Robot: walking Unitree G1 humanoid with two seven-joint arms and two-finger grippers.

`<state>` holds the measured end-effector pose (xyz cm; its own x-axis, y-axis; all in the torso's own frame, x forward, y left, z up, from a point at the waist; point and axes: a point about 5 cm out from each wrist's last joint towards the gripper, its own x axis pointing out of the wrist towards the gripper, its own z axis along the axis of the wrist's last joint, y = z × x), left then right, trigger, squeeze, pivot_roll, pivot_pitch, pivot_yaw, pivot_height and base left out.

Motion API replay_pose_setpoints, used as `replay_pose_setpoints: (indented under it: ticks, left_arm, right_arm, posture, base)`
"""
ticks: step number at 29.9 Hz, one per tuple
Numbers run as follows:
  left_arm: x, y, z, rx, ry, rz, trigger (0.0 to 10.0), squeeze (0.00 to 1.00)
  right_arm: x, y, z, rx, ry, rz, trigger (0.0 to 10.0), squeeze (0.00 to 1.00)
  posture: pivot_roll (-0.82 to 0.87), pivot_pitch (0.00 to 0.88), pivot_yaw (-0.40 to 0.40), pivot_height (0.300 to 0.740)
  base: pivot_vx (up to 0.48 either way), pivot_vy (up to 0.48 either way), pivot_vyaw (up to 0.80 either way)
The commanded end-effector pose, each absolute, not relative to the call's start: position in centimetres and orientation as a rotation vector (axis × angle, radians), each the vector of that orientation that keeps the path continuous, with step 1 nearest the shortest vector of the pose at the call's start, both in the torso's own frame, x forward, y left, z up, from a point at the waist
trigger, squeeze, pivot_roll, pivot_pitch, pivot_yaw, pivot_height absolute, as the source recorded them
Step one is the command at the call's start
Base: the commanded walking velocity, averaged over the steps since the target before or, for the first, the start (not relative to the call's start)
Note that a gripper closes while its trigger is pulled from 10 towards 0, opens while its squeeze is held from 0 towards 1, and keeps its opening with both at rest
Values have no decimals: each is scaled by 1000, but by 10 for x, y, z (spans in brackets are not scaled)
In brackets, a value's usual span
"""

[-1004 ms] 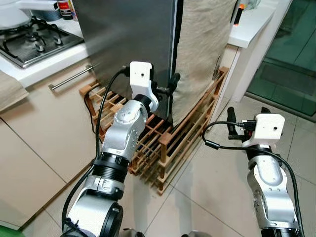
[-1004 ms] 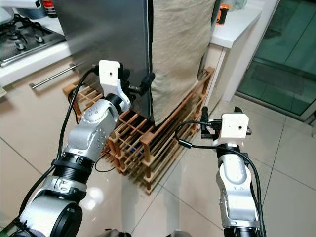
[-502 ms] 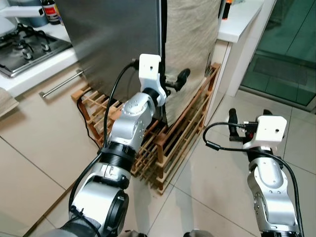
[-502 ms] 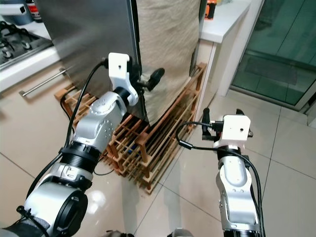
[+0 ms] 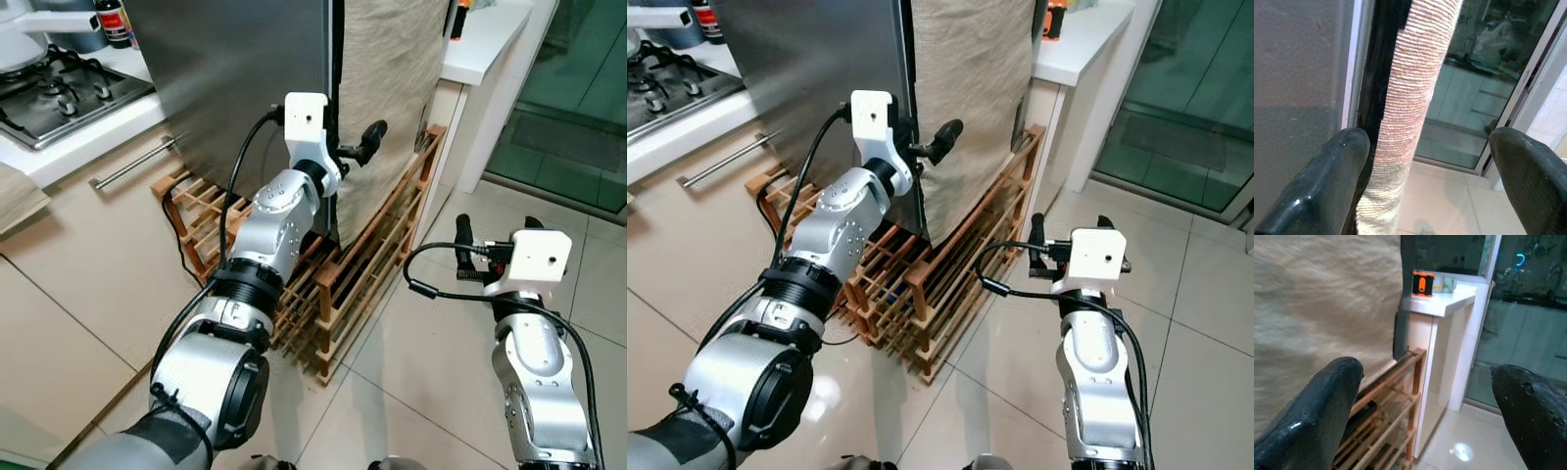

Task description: Restocking fridge

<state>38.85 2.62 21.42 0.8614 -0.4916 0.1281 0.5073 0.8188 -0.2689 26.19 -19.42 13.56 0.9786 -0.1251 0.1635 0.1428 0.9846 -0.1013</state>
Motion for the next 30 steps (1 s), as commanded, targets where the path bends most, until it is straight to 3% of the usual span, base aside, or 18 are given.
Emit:
replay_pose_setpoints:
  ticks: [1,5,7,13,18,30]
  left_arm:
    - [390,20,219,-328,-42,-540,10000,0]
    - [394,17,214,-482,64,-493,10000,0]
    - [394,15,214,-465,59,-495,10000,0]
    - [392,9,217,-248,-36,-509,10000,0]
    - [393,13,215,-165,-63,-476,10000,0]
    - [394,17,205,-370,21,-432,10000,0]
  right_arm:
    - [261,-195,138,-112,-164,-142,10000,0]
    - [261,-195,139,-114,-165,-145,10000,0]
    - [261,-195,139,-114,-165,-147,10000,0]
    - [261,-196,139,-116,-165,-152,10000,0]
    - [261,-197,139,-118,-166,-155,10000,0]
    - [262,-197,140,-124,-166,-146,10000,0]
  posture:
    - [-270,41,103,740]
    - [-276,39,107,740]
    - [-278,39,107,740]
    - [-283,36,108,740]
    - [-284,36,106,740]
    - [-284,34,100,740]
  base:
    - [0,0,0]
    - [0,0,0]
    - [0,0,0]
    - [0,0,0]
    - [0,0,0]
    - [0,0,0]
